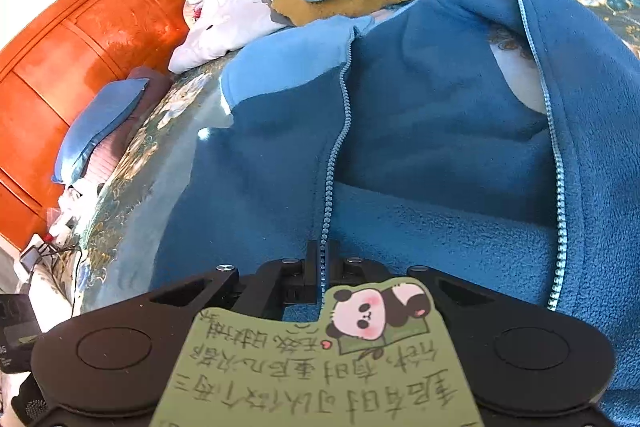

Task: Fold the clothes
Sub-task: 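Regrasp the jacket edge with the left tool and straighten it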

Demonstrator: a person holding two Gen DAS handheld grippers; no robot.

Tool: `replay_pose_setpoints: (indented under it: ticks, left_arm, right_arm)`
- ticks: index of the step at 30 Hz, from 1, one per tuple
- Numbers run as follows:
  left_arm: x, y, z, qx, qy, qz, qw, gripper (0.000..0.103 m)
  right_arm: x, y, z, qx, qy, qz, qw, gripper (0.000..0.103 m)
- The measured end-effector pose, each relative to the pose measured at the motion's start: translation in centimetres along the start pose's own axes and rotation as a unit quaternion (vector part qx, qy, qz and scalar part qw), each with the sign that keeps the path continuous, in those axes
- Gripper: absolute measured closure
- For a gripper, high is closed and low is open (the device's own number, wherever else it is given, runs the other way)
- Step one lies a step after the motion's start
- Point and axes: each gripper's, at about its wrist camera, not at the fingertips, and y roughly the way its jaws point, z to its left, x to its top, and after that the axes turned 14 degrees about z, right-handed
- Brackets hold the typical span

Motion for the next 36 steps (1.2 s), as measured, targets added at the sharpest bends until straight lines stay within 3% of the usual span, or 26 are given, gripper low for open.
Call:
replay_pose_setpoints:
  ticks: [9,11,14,16,21,25,27,28,30,32,36]
  left_arm:
    - [0.4,1.1,0.3,-0.018,-0.019,0.003,0.9997,0.039]
    - [0.4,1.1,0.6,-0.016,-0.032,0.002,0.9993,0.063]
    - [0.3,0.9,0.4,0.005,-0.04,0.005,0.9992,0.083]
    - [0.0,0.2,0.1,0.014,-0.038,0.005,0.9992,0.089]
    - [-1.8,-1.3,0.6,0.047,-0.041,0.017,0.9979,0.09]
    - [-0.9,-1.1,0.6,0.037,-0.038,0.018,0.9984,0.086]
    - [-0.3,-1.7,-0.1,0.044,-0.018,0.018,0.9987,0.073]
    - [0.1,-2.2,-0.7,0.047,-0.004,0.014,0.9988,0.06]
    - [1.4,-2.9,-1.8,0.055,0.034,0.002,0.9979,0.054]
    - [3.7,-2.9,-3.0,0.07,0.082,-0.013,0.9941,0.041]
    - [10.9,0.4,-3.8,0.062,0.117,-0.045,0.9902,0.035]
  right_arm:
    - [-0.6,-3.2,-0.1,-0.043,-0.009,-0.036,0.998,0.09]
    - [-0.9,-4.3,-0.4,-0.059,-0.01,-0.044,0.997,0.085]
    - [-1.2,-5.7,-1.2,-0.069,-0.002,-0.054,0.996,0.085]
    - [-1.3,-6.5,-1.8,-0.076,0.004,-0.062,0.995,0.084]
    - [-1.2,-7.3,-3.0,-0.082,0.022,-0.073,0.994,0.084]
    - [-1.1,-7.1,-3.7,-0.081,0.023,-0.072,0.994,0.084]
    - [-0.8,-7.0,-3.9,-0.082,0.027,-0.072,0.994,0.084]
    - [-0.5,-7.0,-4.0,-0.081,0.026,-0.074,0.994,0.084]
    - [0.2,-7.6,-4.2,-0.082,0.018,-0.085,0.993,0.082]
    - [1.3,-8.4,-4.7,-0.087,0.011,-0.094,0.992,0.079]
    - [6.0,-9.0,-6.5,-0.113,0.004,-0.107,0.988,0.078]
